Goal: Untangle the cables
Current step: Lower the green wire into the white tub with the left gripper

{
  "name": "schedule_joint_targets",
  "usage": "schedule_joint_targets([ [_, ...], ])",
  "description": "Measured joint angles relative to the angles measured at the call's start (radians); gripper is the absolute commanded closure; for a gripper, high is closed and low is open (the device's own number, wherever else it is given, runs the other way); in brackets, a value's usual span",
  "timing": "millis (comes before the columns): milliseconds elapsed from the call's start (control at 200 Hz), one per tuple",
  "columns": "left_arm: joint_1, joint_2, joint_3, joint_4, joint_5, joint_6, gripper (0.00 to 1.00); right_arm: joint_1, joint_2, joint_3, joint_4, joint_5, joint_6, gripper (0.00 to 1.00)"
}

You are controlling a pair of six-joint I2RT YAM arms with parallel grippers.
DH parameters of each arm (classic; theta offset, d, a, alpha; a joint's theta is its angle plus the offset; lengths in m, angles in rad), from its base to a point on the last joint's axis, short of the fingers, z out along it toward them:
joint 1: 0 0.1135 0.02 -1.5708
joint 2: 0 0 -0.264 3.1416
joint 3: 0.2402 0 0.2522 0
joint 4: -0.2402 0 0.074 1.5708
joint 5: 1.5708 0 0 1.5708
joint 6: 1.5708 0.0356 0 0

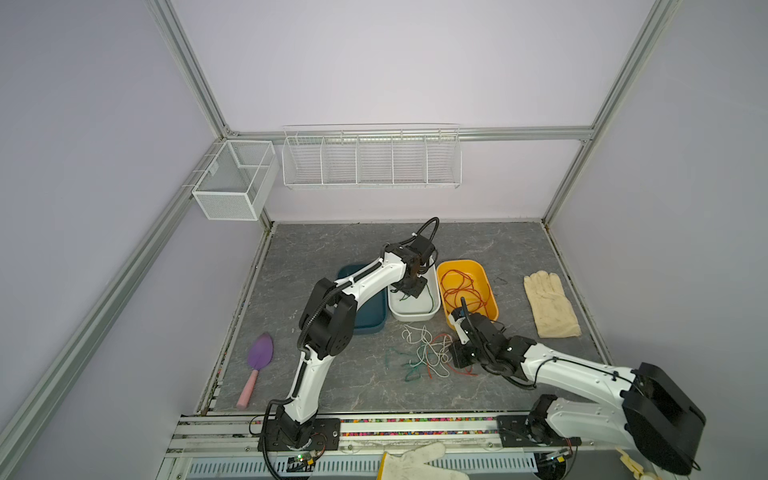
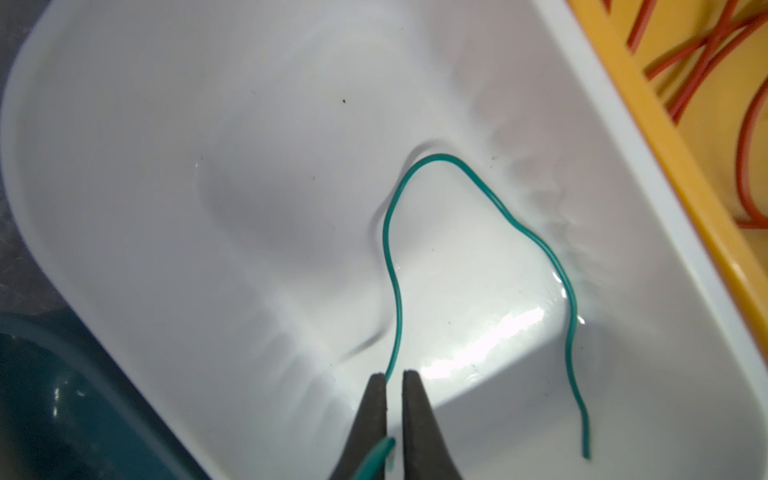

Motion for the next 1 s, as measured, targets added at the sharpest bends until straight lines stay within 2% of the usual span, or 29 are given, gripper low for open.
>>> schedule_joint_targets([
  [250, 0.0, -0.001, 0.018, -0.024, -0.003, 0.0, 0.74, 0.0, 0.0, 0.0, 0.0, 0.0, 0.0, 0.94],
  [440, 0.0, -0.013, 0.033, -0.038, -0.003, -0.004, 0.6, 0.0, 0.0, 0.0, 0.0, 0.003, 0.0, 0.94],
  [640, 0.0, -0.015, 0.077, -0.065, -0.003, -0.012, 0.5, 0.0, 0.0, 0.0, 0.0, 0.003, 0.0, 0.94],
  [1000, -0.005, -0.017, 0.109, -0.093, 0.006, -0.02, 0.51, 0.0, 0.0, 0.0, 0.0, 0.003, 0.0, 0.94],
])
